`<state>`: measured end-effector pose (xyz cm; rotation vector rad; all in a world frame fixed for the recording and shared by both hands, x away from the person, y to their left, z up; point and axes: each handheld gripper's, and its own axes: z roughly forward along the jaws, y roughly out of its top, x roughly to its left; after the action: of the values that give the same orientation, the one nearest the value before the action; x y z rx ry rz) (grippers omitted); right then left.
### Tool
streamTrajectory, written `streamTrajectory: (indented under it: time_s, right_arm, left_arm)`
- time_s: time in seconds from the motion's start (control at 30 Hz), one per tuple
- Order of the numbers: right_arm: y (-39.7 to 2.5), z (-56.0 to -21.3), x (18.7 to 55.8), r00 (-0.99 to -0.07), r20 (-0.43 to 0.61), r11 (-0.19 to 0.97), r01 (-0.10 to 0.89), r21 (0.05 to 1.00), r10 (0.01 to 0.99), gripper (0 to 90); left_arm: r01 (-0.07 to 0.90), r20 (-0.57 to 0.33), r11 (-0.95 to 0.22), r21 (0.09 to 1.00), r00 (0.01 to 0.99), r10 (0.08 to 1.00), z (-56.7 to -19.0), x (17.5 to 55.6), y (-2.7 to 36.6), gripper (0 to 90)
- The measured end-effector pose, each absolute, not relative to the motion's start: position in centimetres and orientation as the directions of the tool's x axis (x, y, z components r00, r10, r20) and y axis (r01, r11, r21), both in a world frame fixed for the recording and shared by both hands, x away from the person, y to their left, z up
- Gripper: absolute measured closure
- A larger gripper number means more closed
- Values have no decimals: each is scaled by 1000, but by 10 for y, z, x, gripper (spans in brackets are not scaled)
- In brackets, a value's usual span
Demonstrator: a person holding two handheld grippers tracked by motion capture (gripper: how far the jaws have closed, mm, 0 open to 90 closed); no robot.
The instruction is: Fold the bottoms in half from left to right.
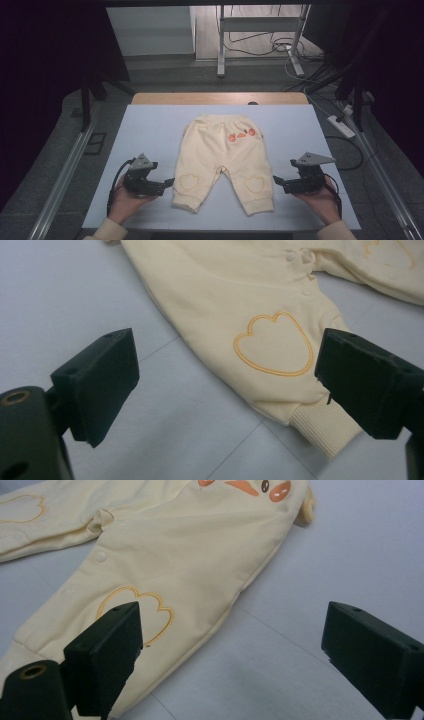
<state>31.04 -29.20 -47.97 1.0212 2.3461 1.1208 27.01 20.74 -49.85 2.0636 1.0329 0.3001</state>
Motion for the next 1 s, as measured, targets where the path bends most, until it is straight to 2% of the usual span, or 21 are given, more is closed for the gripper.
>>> streamTrajectory:
  time_s: [0.67,1.0]
  right_arm:
    - [-288,-483,313,-685,1,439,469,766,729,101]
    - [-290,-481,311,-685,30,407,468,784,728,104]
  left_arm:
    - [584,-137,-350,732,630,764,-503,275,211,109]
    - [581,-146,-336,741,628,765,-500,276,210,110]
